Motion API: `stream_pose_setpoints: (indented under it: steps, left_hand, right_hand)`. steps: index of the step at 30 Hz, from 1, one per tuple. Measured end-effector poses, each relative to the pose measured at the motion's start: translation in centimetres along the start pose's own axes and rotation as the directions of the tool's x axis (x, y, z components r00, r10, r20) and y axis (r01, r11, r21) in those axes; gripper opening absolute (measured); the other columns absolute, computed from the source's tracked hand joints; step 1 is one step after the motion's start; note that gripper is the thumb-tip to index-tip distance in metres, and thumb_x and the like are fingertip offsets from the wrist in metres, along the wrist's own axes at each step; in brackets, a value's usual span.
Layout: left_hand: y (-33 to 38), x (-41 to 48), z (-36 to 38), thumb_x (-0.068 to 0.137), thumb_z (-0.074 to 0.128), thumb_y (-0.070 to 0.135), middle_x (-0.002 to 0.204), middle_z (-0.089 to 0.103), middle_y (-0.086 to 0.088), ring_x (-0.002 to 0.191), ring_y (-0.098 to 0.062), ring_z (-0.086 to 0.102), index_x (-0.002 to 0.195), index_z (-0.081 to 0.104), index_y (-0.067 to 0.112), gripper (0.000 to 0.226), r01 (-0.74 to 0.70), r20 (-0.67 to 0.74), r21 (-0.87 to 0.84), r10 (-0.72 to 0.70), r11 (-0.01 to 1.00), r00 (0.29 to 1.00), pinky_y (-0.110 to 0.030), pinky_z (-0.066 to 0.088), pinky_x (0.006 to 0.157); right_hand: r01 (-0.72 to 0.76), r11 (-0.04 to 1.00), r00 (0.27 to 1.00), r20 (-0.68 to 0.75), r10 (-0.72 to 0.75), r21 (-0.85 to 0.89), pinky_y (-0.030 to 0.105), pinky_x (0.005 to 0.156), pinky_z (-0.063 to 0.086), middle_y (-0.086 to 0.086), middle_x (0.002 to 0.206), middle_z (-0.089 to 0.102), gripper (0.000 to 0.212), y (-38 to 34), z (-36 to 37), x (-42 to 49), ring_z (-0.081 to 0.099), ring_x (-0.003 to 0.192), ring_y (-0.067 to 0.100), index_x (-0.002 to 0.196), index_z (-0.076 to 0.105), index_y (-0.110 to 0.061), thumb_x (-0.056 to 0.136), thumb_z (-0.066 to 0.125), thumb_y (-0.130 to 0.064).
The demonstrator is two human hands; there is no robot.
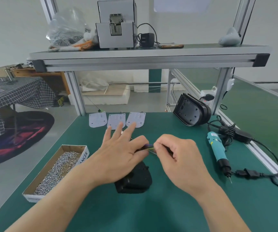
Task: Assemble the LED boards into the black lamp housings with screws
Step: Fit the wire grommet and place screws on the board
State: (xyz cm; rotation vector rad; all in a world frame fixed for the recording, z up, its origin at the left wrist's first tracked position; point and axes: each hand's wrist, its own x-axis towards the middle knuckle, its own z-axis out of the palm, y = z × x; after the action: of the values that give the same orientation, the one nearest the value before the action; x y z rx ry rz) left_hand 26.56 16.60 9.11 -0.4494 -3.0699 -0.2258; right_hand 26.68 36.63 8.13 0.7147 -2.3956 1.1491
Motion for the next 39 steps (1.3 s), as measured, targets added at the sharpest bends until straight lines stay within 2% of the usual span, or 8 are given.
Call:
stream_pose_setpoints:
  steps: [3,8,13,16,20,27,34,39]
  left_hand:
    - [-1.3,-0.6,-0.4,0.097,0.028,0.061,0.167,0.001,0.009,0.155,-0.024,-0.008,0.107,0.041,0.052,0.019,0.090,0.058,-0.127,-0.083,0.988,0.995,-0.057,0.005,0.122]
    - [-1.6,-1.3,-0.6,0.093,0.065,0.042,0.136,0.040,0.022,0.116,0.005,0.047,0.098,0.063,0.046,0.007,-0.046,-0.062,-0.493,0.017,0.869,0.998,-0.018,0.036,0.095]
    - [0.7,-0.6,-0.4,0.087,0.073,0.035,0.110,0.046,0.016,0.097,-0.006,0.054,0.098,0.072,0.034,0.012,-0.107,-0.259,-0.384,0.005,0.917,0.966,-0.020,0.042,0.086]
    - [2.3,0.4,-0.6,0.086,0.070,0.031,0.114,0.044,0.013,0.096,-0.011,0.056,0.103,0.071,0.028,0.017,-0.125,-0.287,-0.325,0.028,0.937,0.958,-0.029,0.045,0.090]
    - [1.0,1.0,-1.0,0.079,0.072,0.045,0.132,0.036,0.023,0.120,0.009,0.044,0.121,0.062,0.041,0.044,-0.209,-0.250,-0.418,0.109,0.884,0.962,-0.006,0.037,0.093]
    - [-2.7,1.7,1.8,0.076,0.076,0.063,0.147,0.054,-0.005,0.138,-0.023,0.050,0.154,0.035,0.040,0.091,-0.140,-0.124,-0.986,0.160,0.091,0.979,-0.041,0.040,0.112]
    - [-1.7,2.8,2.7,0.096,0.064,0.029,0.093,0.073,0.006,0.074,-0.011,0.068,0.147,0.046,0.038,0.055,-0.070,-0.075,-0.997,0.170,-0.035,0.983,-0.033,0.057,0.077]
    - [-0.9,2.8,4.1,0.095,0.062,0.035,0.090,0.071,0.003,0.072,-0.013,0.070,0.136,0.057,0.035,0.042,-0.032,-0.101,-0.942,0.192,-0.335,0.976,-0.033,0.058,0.073]
  right_hand:
    - [0.019,0.999,0.999,-0.034,-0.018,0.039,0.036,0.050,0.034,0.004,0.052,0.046,0.026,0.0,-1.2,-0.4,0.038,0.051,0.023,0.071,0.058,-0.020,0.097,0.055,-0.025]
    - [-0.027,0.999,1.000,-0.011,0.027,0.036,0.028,0.050,0.032,-0.001,0.057,0.047,0.024,-0.3,-2.7,-1.4,0.036,0.050,0.014,0.074,0.059,-0.022,0.098,0.057,-0.020]
    - [0.016,0.904,0.967,0.238,0.094,-0.426,0.043,0.080,0.047,-0.010,0.096,0.059,0.026,-2.5,-3.9,-0.3,0.057,0.091,0.020,0.108,0.050,-0.032,0.100,0.027,-0.042]
    - [0.076,0.884,0.926,0.362,0.110,-0.462,0.041,0.064,0.035,-0.008,0.079,0.045,0.013,-3.6,-1.9,0.4,0.049,0.072,0.025,0.095,0.029,-0.025,0.105,0.032,-0.032]
    - [0.009,0.908,0.962,0.250,0.106,-0.419,0.039,0.064,0.034,-0.008,0.073,0.043,0.021,-2.2,-2.1,1.4,0.046,0.074,0.025,0.086,0.042,-0.025,0.104,0.040,-0.035]
    - [-0.291,0.882,0.939,0.286,0.189,0.370,0.022,0.048,0.023,-0.009,0.058,0.038,0.027,0.6,-2.3,1.6,0.028,0.054,0.010,0.076,0.065,-0.011,0.101,0.057,-0.015]
    - [-0.252,0.907,0.936,0.324,0.139,0.338,0.019,0.048,0.029,-0.007,0.057,0.046,0.022,0.8,-2.0,2.0,0.034,0.051,0.006,0.090,0.068,-0.021,0.105,0.052,-0.025]
    - [-0.155,0.936,0.987,0.091,0.132,0.315,0.014,0.050,0.035,-0.004,0.067,0.068,0.014,0.6,-0.8,1.9,0.044,0.050,0.005,0.108,0.064,-0.031,0.102,0.057,-0.021]
